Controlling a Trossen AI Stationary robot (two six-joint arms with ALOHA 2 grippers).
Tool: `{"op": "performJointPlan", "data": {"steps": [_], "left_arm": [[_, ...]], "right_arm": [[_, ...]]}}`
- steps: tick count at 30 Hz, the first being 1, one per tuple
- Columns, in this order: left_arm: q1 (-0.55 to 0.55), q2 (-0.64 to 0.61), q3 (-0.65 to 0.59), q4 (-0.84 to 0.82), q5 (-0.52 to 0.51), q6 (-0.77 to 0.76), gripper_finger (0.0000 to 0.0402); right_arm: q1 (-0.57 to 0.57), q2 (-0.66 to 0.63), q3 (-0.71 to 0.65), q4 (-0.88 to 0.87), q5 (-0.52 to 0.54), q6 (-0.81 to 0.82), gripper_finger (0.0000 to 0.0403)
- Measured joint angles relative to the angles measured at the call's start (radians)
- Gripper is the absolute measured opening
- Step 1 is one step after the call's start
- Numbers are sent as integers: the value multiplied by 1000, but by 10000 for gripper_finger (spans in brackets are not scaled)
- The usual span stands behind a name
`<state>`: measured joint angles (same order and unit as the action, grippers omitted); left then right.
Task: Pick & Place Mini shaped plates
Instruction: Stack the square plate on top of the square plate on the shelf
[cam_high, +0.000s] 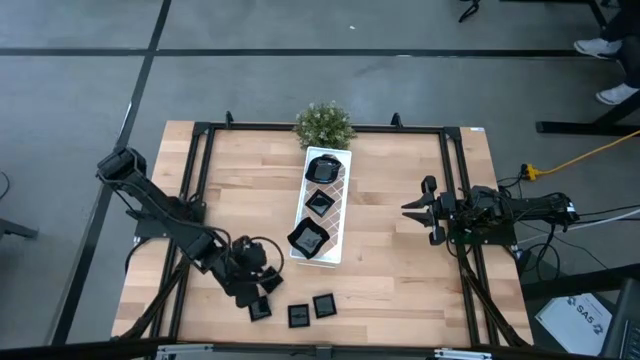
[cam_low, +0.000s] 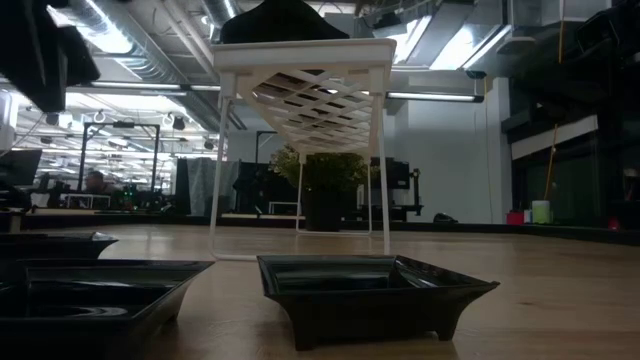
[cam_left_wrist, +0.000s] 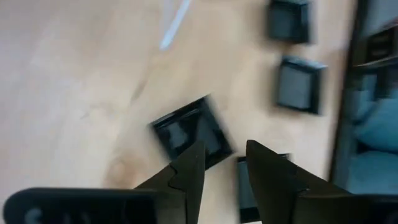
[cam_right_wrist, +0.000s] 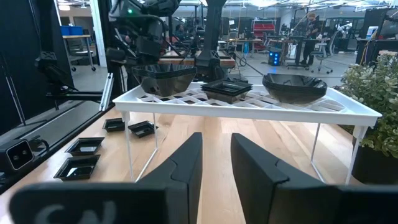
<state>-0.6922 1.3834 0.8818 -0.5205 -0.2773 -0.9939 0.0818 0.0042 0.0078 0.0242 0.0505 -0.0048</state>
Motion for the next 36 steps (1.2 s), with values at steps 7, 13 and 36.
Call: {"op": "performJointPlan", "data": {"steps": [7,13,36], "left_arm": [[11,0,0,-52,-19,-49,106],[39,0,0,-70,-16,-97,106],[86,231,-1,-81,123,-167,106]], "right_arm": [[0,0,0,0,0,0,85],[0,0,0,0,0,0,85],[0,0,0,0,0,0,85]]}}
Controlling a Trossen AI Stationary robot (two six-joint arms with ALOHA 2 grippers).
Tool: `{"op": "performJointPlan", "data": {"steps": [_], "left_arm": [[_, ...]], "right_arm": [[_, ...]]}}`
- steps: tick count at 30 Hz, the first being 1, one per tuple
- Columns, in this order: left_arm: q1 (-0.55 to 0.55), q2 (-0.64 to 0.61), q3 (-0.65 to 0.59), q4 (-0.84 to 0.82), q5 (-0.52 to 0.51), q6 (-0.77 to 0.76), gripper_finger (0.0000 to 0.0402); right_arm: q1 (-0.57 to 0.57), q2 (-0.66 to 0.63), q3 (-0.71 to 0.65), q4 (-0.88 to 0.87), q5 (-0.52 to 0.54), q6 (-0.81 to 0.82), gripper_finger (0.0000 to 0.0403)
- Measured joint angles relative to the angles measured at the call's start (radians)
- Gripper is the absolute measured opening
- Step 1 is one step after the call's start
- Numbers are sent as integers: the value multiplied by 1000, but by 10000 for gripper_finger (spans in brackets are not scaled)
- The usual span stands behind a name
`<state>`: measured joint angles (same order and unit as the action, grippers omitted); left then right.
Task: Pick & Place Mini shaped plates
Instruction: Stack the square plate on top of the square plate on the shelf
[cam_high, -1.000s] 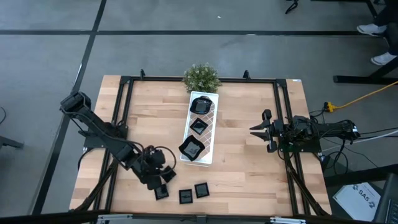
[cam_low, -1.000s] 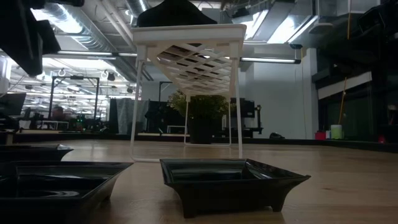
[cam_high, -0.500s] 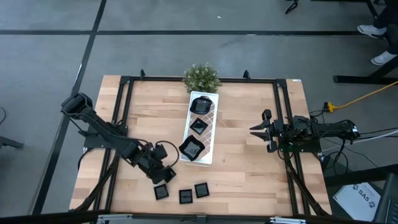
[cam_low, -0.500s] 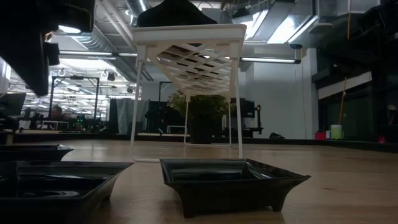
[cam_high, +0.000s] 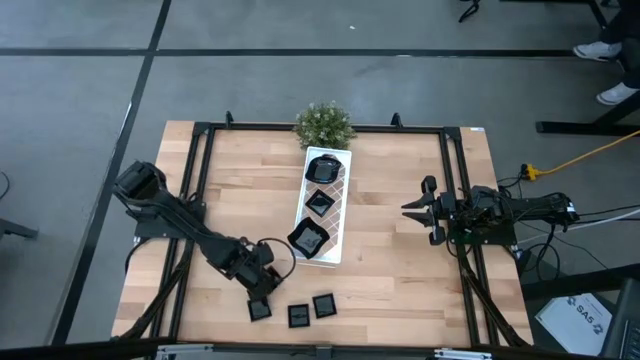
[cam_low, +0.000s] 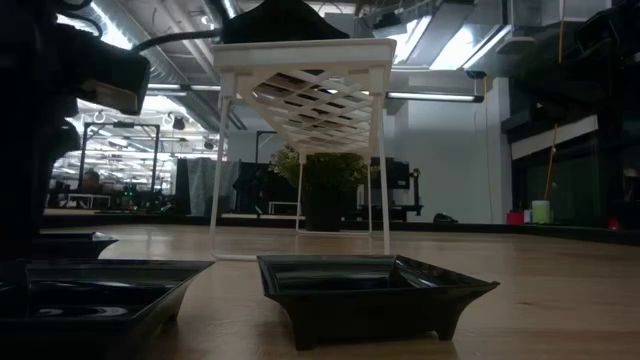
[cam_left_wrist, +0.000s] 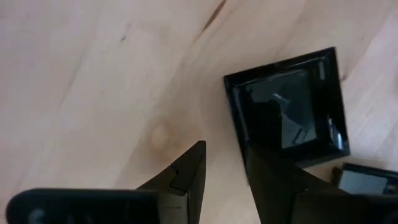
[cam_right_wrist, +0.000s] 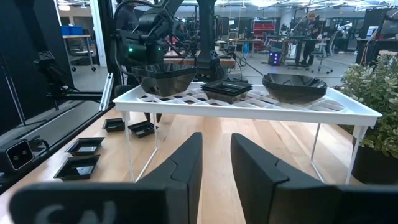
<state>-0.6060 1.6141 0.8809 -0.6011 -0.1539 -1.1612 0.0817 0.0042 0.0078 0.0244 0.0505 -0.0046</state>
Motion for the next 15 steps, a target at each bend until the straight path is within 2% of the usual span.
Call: {"op": "performJointPlan", "data": {"steps": [15], "left_arm": [[0,28,0,46,-4,21,106]], "right_arm": [[0,0,0,0,0,0,85]]}}
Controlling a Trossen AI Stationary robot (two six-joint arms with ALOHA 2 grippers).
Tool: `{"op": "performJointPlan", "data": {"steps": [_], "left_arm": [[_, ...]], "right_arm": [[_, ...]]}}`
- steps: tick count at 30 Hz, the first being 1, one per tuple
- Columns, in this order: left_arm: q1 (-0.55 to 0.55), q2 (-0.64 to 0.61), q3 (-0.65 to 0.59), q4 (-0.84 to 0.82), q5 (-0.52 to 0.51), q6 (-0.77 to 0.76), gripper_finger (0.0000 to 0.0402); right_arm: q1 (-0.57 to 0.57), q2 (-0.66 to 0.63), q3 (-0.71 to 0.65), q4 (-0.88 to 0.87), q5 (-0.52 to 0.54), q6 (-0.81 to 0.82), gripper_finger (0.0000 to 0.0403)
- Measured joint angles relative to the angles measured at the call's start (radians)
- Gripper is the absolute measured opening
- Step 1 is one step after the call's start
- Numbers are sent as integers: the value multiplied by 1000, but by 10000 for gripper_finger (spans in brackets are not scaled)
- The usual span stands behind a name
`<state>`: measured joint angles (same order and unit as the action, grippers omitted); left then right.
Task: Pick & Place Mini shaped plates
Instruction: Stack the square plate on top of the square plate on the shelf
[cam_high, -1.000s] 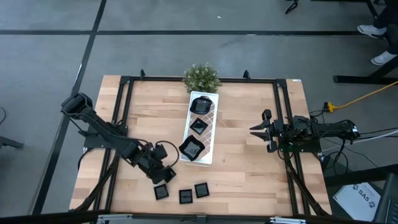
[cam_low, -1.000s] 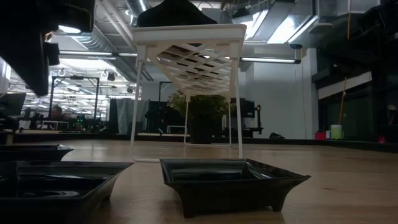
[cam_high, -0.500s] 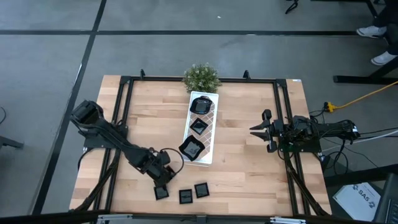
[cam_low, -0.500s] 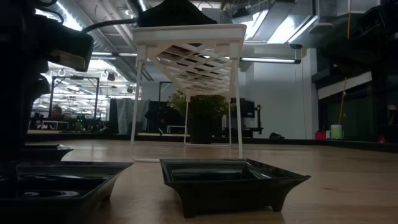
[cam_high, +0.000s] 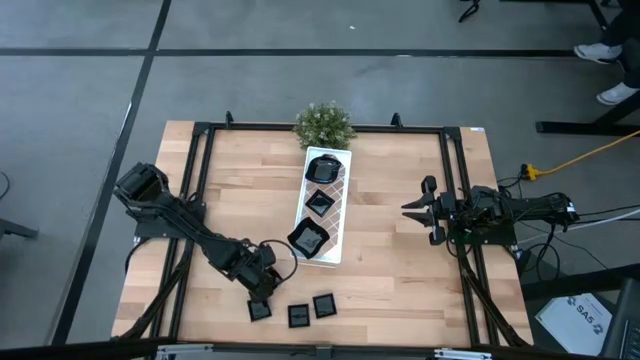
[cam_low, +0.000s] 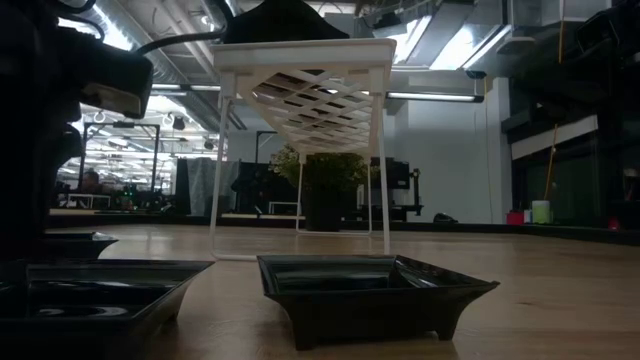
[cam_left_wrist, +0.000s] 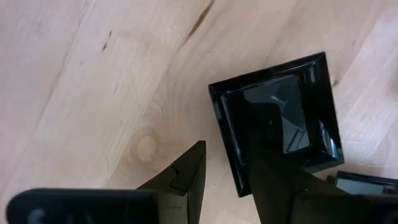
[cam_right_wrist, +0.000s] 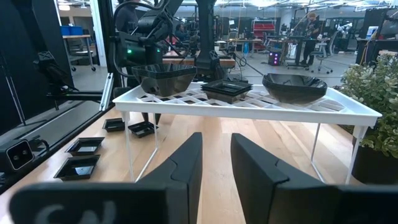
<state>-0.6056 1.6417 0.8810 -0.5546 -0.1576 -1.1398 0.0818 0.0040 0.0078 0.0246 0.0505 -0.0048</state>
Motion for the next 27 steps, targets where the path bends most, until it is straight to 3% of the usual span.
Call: {"op": "performJointPlan", "data": {"steps": [8,23,27], "left_arm": [[0,0,-11,14,0,-8,95],[-1,0,-37,67,3,9,10],[-1,-16,-37,66,4,17,5]], "right_arm": [[0,0,0,0,0,0,85],[0,0,0,0,0,0,85],[0,0,0,0,0,0,85]]}}
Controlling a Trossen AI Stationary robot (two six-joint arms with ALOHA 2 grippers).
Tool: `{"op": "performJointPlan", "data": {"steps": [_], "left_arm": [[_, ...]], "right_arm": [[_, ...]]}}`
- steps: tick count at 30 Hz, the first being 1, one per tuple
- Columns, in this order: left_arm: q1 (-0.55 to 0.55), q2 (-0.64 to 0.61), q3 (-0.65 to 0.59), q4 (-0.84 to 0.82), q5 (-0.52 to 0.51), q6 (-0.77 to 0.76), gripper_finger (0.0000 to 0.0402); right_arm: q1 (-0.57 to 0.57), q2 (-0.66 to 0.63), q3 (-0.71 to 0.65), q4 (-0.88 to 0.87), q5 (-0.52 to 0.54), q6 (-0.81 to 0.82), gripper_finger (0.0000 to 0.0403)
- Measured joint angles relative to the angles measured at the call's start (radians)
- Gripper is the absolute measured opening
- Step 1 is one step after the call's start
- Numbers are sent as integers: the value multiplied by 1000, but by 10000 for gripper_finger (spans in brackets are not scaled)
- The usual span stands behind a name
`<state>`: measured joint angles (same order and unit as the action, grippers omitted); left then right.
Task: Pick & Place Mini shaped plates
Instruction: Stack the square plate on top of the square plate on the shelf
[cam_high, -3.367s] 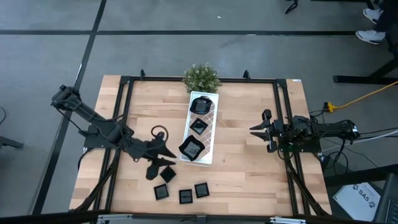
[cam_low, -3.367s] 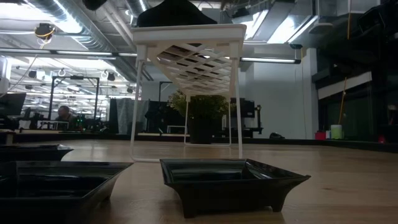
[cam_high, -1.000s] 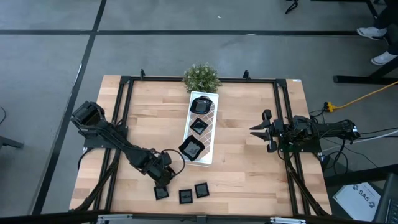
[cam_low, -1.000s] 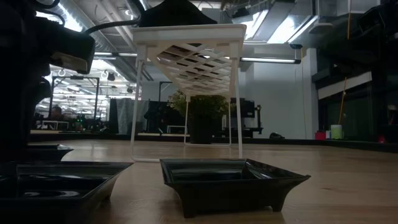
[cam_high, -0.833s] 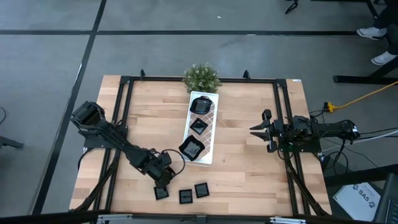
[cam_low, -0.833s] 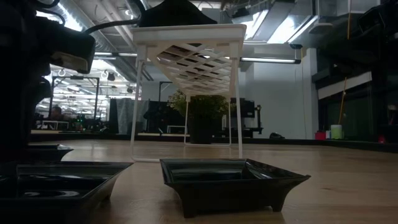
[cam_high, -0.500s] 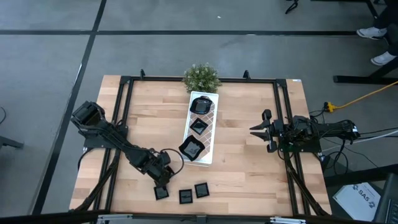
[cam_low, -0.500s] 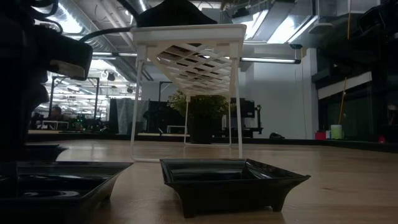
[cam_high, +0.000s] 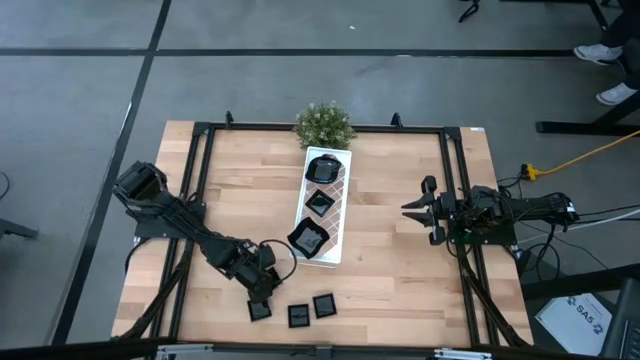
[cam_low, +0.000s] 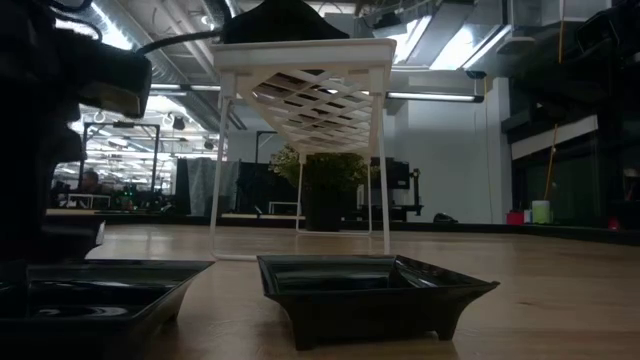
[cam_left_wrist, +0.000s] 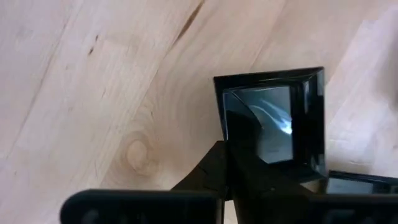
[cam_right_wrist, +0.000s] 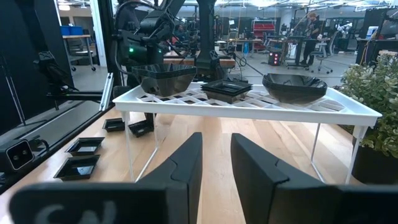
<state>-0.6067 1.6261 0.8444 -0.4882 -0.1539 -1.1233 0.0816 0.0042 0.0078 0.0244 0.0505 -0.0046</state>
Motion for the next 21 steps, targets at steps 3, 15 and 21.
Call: {"op": "performJointPlan", "data": {"steps": [3,15,21], "left_arm": [[-1,-30,0,-2,-4,17,7],[-35,-200,-1,-7,-106,114,2],[-64,-298,-1,-5,-206,166,4]], "right_arm": [[0,0,0,0,0,0,85],[0,0,0,0,0,0,85],[0,0,0,0,0,0,85]]}}
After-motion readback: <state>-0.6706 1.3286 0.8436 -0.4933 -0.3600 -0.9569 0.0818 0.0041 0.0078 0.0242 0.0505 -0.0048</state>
